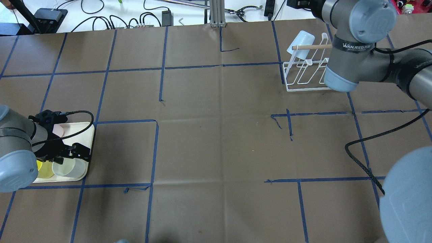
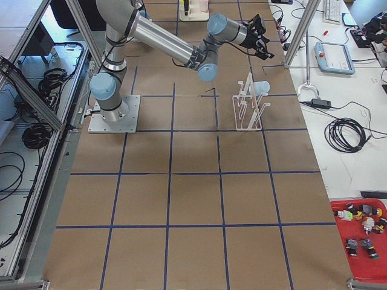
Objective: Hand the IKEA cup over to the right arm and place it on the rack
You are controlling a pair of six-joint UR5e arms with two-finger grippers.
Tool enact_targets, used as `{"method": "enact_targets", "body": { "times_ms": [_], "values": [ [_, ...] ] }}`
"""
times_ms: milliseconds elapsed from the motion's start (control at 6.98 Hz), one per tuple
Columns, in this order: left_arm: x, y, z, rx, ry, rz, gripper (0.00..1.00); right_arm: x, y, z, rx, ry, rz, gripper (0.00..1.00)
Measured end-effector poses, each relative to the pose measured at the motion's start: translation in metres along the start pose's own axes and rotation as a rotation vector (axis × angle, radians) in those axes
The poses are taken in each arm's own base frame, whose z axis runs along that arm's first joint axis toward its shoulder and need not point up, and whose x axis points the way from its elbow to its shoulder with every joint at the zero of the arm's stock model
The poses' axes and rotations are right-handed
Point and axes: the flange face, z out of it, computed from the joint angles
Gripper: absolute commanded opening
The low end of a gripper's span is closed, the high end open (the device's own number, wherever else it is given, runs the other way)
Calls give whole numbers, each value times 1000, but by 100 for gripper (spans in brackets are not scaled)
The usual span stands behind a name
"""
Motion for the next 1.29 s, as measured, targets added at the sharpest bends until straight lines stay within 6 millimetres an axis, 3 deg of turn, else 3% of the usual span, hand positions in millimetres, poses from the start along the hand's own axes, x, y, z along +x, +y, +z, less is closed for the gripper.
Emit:
{"method": "enact_targets", "body": {
  "times_ms": [143,287,430,573,1003,1290],
  "values": [
    [0,0,1,-2,-5,3,49,-20,4,-15,4,-26,50,100],
    [-1,1,-1,-3,-11,5,22,-38,8,-30,8,-57,140,100],
    [-1,0,-3,-2,-17,5,6,-55,12,-43,8,-86,266,100],
    [-2,0,-5,-1,-20,5,0,-69,20,-54,14,-115,409,100],
    [-3,-1,-7,0,-22,4,0,-103,54,-77,29,-215,830,100],
    [-8,-9,-16,-1,-35,5,0,-113,78,-88,19,-275,1098,100]
  ]
}}
